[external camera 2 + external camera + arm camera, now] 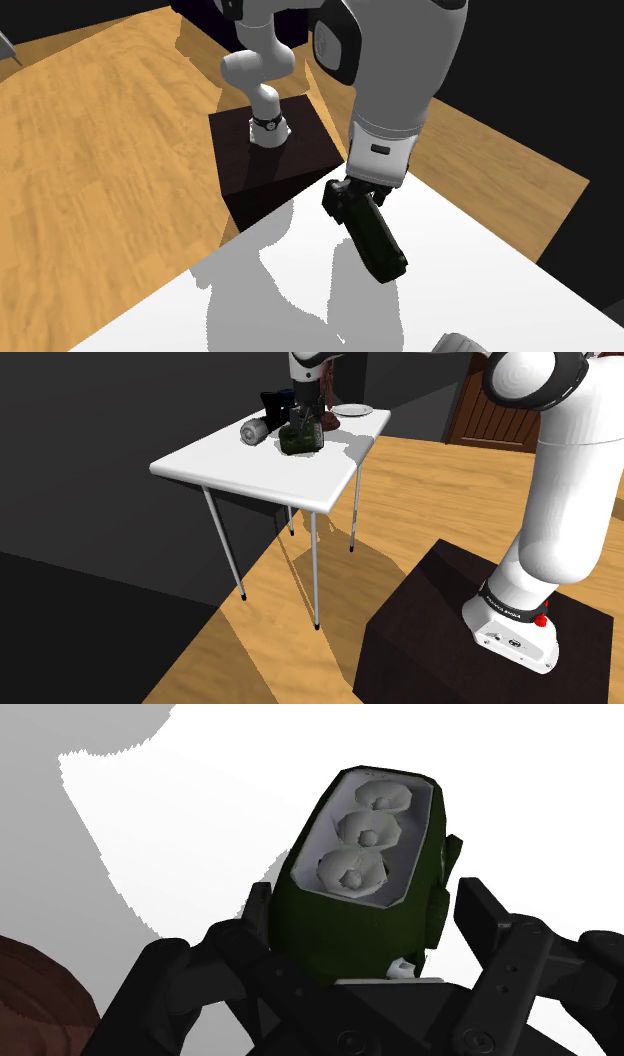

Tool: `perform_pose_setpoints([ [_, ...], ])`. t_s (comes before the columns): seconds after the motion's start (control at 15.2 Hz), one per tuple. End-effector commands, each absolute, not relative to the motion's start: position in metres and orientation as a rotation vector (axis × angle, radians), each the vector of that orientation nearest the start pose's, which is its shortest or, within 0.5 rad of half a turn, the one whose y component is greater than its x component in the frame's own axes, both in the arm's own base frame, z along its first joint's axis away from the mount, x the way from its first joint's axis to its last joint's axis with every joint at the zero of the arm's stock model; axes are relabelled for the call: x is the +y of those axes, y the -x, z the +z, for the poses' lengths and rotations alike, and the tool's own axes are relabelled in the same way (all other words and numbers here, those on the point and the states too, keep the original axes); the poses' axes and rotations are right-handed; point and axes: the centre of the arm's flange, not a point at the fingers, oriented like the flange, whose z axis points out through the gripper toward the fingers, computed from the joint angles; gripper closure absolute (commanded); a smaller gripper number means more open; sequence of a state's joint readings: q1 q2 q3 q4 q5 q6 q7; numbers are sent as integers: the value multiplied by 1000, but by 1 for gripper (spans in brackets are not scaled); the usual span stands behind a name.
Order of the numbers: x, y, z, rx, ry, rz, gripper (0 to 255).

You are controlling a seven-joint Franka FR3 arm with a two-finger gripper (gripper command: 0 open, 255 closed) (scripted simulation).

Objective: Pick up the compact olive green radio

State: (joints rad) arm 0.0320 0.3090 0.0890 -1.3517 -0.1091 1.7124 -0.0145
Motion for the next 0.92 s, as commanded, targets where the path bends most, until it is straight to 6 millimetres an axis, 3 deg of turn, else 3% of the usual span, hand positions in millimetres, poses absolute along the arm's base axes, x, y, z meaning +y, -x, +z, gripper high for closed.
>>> perform_pose_setpoints([
  [0.0,62,-657,551,-228,3212,-69,255],
  [0.86,62,-657,620,-228,3212,-69,255],
])
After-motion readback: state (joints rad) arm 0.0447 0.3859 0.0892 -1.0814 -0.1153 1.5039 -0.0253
